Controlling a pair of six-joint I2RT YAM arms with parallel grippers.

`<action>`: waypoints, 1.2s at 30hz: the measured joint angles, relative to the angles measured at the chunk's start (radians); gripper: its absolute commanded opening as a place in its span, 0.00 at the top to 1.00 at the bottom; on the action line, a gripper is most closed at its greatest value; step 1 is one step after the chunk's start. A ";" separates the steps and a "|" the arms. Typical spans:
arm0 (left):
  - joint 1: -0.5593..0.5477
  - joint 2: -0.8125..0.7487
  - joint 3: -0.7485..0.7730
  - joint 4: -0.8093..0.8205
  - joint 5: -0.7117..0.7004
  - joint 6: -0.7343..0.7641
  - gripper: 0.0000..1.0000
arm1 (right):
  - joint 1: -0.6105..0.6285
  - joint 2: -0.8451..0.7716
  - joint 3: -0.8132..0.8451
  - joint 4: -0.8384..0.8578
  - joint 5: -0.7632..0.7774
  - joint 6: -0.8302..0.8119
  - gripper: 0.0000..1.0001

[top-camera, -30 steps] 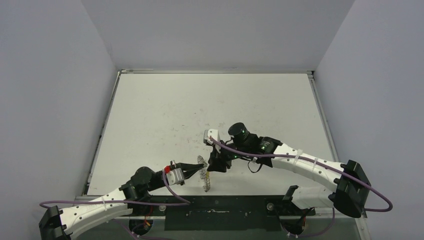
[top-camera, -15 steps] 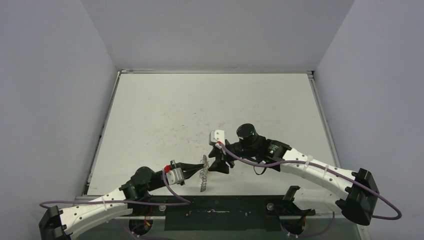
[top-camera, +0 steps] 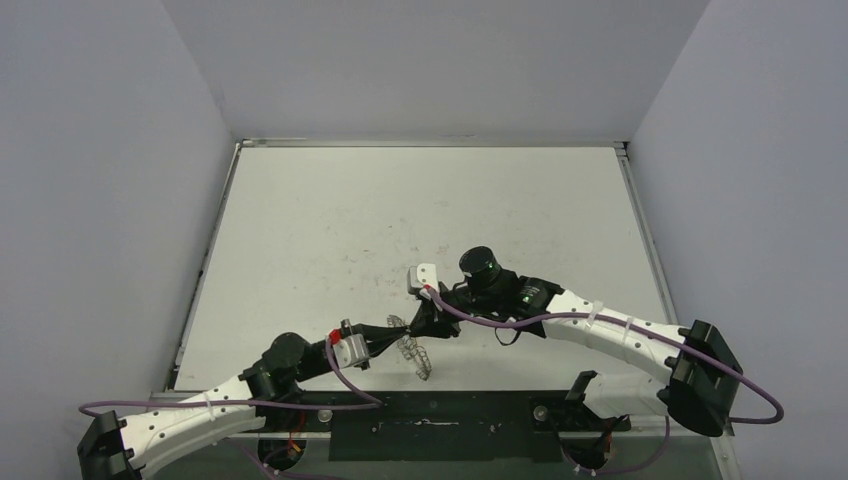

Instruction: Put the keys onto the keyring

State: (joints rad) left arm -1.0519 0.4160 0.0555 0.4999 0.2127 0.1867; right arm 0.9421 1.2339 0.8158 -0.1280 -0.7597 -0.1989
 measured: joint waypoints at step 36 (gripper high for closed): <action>-0.001 0.063 0.288 -0.455 -0.014 0.062 0.68 | 0.017 0.103 0.264 -0.434 0.086 -0.108 1.00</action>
State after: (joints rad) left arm -1.0531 0.4793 0.3435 0.0452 0.1982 0.2485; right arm 0.9588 1.3365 1.0798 -0.5617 -0.6735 -0.3069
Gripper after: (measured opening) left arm 0.360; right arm 0.036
